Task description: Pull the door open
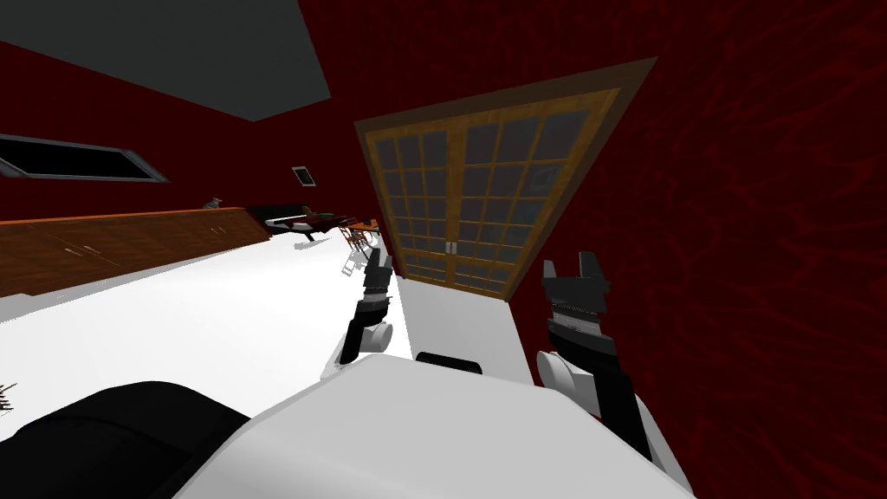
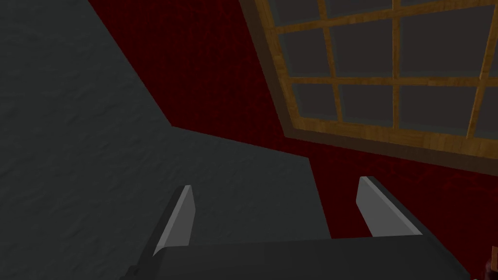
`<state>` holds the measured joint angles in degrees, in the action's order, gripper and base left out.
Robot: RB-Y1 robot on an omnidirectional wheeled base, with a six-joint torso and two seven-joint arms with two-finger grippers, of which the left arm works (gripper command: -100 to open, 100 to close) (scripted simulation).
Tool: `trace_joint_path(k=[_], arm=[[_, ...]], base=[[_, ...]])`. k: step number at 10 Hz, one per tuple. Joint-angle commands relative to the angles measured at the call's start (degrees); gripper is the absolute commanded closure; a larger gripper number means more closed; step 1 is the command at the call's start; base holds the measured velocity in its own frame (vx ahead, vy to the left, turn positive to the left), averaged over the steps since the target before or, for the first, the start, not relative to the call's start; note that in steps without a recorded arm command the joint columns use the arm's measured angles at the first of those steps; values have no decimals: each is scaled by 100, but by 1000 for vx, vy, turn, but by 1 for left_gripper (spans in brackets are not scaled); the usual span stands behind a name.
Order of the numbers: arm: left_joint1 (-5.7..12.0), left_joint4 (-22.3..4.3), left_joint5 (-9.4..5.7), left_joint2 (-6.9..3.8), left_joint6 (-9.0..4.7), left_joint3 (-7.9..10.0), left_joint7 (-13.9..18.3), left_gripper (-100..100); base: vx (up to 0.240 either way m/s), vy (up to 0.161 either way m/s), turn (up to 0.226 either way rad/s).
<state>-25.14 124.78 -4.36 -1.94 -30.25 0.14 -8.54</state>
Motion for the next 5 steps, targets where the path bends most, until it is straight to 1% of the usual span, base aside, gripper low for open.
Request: trace_joint_path(k=[1,5], arm=[[18,-156,40,-39,-37,50,-174,-100],[89,-586,146,-114,-137,162,-581,-100]], base=[[105,-10,-38],[86,-8,-51]])
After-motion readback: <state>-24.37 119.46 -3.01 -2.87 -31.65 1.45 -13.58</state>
